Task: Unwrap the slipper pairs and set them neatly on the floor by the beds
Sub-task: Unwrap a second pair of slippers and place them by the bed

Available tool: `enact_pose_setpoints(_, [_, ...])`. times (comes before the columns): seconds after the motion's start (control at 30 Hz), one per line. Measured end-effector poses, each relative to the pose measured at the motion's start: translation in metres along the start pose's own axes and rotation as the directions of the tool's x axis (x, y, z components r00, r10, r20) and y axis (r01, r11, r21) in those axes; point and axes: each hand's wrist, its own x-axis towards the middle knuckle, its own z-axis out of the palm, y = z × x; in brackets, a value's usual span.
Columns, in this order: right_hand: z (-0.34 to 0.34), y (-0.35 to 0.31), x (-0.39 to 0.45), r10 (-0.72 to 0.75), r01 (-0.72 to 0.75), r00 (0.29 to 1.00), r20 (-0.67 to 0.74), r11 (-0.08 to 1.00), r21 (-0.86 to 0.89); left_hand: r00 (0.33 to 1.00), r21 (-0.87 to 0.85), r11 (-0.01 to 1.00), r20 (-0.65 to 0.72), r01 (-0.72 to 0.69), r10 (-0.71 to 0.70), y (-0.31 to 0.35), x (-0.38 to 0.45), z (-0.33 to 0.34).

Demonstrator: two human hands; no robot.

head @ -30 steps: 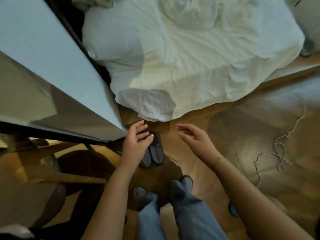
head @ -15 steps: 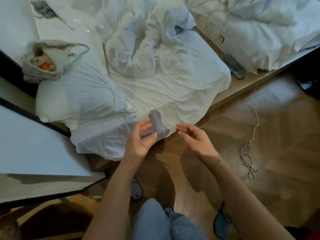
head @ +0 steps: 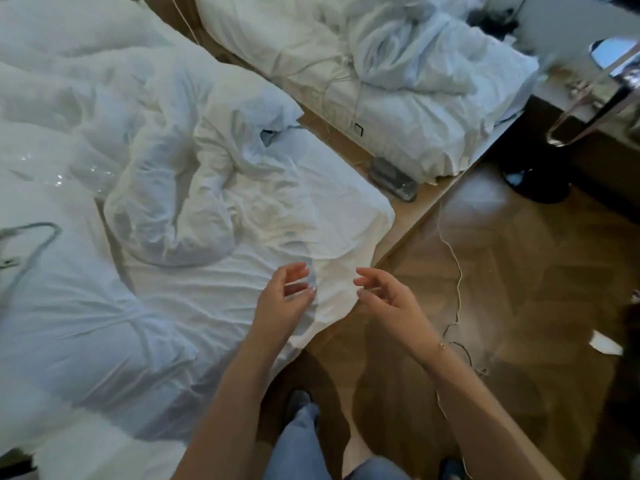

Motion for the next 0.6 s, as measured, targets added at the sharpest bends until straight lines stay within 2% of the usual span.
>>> enact_pose_setpoints(0.17, [-0.05,-0.017,0.063,0.055,-0.041,0.988,-0.143,0.994,0.102,0.994,0.069,0.998,0.105,-0.013,0.005,0.053,0.092,0.039])
enact_pose_setpoints(0.33, [-0.116,-0.019,0.137,0.055,-0.013,0.963,-0.262,0.987,0.159,0.988,0.113,0.99,0.142,-0.082,0.065,0.097,0.181,0.102])
enact_pose_setpoints(0.6, [-0.262,0.013,0.25,0.051,-0.017,0.982,-0.18,0.982,0.187,0.995,0.167,0.986,0.103,-0.011,-0.006,0.125,0.288,0.239])
